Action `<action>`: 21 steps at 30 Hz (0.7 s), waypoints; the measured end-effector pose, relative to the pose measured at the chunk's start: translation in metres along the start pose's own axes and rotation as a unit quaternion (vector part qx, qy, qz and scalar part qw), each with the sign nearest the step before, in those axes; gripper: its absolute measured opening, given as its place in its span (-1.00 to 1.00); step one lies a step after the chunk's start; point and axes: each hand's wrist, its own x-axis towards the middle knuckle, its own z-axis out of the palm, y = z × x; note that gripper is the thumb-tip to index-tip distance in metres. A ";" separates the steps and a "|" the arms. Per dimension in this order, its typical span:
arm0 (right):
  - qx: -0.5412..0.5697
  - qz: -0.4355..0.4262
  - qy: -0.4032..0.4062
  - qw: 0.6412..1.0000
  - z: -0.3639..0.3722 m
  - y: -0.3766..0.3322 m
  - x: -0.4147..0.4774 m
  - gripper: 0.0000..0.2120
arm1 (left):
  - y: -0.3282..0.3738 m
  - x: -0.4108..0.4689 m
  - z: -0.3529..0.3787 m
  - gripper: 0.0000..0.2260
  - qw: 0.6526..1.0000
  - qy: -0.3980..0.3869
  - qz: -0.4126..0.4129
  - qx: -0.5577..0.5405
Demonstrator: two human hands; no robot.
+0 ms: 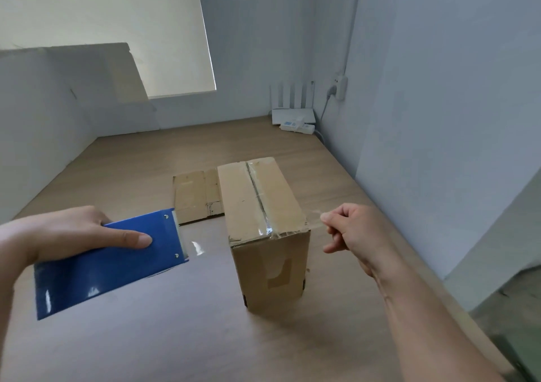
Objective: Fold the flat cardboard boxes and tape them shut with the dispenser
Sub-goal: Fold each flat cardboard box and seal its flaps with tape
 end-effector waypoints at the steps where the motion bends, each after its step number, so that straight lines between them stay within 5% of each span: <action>1: -0.001 0.003 0.001 1.000 0.002 0.002 0.000 -0.83 | -0.001 0.004 0.001 -0.18 1.000 0.001 -0.009 0.005; 15: 0.023 0.031 0.002 0.999 0.013 0.013 0.007 -0.84 | -0.003 0.030 0.013 -0.17 0.999 0.004 -0.028 0.017; 21: 0.046 0.045 -0.020 0.998 0.014 0.010 0.005 -0.82 | -0.012 0.030 0.002 -0.34 0.999 0.020 -0.032 0.018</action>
